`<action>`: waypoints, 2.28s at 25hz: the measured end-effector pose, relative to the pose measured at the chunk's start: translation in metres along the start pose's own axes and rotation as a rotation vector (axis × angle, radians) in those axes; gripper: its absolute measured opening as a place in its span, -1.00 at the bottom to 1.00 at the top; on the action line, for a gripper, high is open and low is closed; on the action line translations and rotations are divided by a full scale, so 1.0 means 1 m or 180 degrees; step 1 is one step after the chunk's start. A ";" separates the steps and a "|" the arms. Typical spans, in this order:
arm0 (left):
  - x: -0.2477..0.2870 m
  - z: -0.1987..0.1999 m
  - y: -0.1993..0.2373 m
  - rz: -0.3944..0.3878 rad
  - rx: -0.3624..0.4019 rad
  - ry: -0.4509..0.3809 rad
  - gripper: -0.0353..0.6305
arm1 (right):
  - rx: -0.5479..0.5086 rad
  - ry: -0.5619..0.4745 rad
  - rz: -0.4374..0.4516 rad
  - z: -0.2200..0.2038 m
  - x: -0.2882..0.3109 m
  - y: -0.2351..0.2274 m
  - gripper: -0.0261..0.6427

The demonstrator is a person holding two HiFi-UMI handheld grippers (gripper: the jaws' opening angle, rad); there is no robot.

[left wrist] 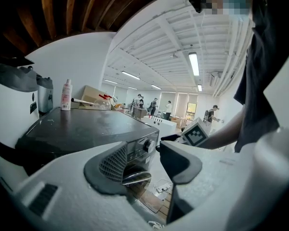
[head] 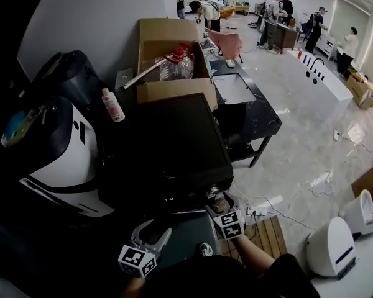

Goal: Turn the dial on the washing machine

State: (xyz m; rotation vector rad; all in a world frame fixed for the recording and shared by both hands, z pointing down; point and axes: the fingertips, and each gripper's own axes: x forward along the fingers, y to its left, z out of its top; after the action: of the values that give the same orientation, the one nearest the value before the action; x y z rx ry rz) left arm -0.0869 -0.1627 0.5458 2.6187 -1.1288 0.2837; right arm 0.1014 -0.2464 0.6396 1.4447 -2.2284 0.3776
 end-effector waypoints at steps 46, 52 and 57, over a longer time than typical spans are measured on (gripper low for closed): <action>0.004 -0.021 -0.003 0.0380 -0.0177 0.0086 -0.28 | 0.0417 0.0427 0.0488 -0.047 0.060 0.010 0.17; 0.002 -0.020 0.001 0.0423 -0.0193 0.0082 -0.28 | 0.0519 0.0419 0.0499 -0.047 0.061 0.013 0.17; 0.005 -0.021 0.001 0.0384 -0.0192 0.0099 -0.28 | 0.0565 0.0432 0.0517 -0.047 0.062 0.016 0.18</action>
State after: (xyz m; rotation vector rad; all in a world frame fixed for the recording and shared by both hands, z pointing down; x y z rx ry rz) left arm -0.0856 -0.1595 0.5670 2.4901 -1.2672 0.3089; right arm 0.0763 -0.2667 0.7116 1.2836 -2.2541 0.7215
